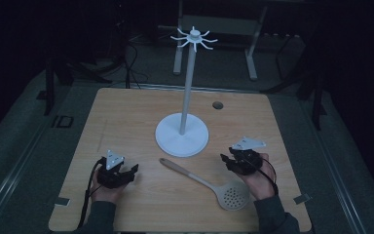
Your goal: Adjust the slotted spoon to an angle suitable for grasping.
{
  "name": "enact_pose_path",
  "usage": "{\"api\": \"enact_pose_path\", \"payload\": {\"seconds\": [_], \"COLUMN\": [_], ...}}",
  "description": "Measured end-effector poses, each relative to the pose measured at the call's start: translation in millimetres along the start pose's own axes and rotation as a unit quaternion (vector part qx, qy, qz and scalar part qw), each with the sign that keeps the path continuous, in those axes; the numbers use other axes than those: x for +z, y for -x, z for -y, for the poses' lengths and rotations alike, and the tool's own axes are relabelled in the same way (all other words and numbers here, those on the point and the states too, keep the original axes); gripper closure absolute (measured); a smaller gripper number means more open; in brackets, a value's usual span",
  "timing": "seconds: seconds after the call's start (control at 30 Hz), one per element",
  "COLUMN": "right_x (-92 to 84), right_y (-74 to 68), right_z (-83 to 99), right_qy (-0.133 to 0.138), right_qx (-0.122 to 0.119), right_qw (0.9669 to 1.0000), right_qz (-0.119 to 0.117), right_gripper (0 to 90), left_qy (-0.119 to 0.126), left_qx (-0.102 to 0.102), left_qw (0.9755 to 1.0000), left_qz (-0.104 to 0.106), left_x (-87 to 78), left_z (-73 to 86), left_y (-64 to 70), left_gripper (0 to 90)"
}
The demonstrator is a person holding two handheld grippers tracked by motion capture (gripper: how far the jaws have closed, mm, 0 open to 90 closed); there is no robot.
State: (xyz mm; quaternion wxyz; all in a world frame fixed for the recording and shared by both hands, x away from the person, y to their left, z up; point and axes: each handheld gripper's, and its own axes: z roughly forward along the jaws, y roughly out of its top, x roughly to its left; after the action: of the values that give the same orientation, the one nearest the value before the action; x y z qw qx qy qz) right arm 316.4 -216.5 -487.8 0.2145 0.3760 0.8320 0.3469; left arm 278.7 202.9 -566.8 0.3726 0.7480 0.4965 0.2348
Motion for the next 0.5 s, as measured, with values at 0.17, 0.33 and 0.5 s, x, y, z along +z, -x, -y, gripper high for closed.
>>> {"api": "enact_pose_path", "payload": {"seconds": [0.17, 0.33, 0.5], "right_x": [5.9, 10.9, 14.0], "right_y": [-4.9, -6.8, -9.7], "right_z": [-10.8, -20.7, -29.0], "right_qy": [-0.008, -0.018, -0.024], "right_qx": [-0.009, -0.010, -0.017], "right_qw": [0.9999, 0.9994, 0.9989], "right_qz": [-0.011, -0.028, -0.037], "right_gripper": [57.2, 59.6, 59.2], "left_qy": [0.001, 0.001, 0.002], "left_qx": [0.000, 0.000, -0.001], "left_qw": [1.0000, 1.0000, 1.0000], "left_qz": [0.000, 0.000, 0.000], "left_x": [-0.1, -0.1, 0.2], "left_z": [-0.1, -0.2, -0.2], "left_y": [0.0, 0.0, 0.1], "left_gripper": [35.9, 35.9, 35.9]}}
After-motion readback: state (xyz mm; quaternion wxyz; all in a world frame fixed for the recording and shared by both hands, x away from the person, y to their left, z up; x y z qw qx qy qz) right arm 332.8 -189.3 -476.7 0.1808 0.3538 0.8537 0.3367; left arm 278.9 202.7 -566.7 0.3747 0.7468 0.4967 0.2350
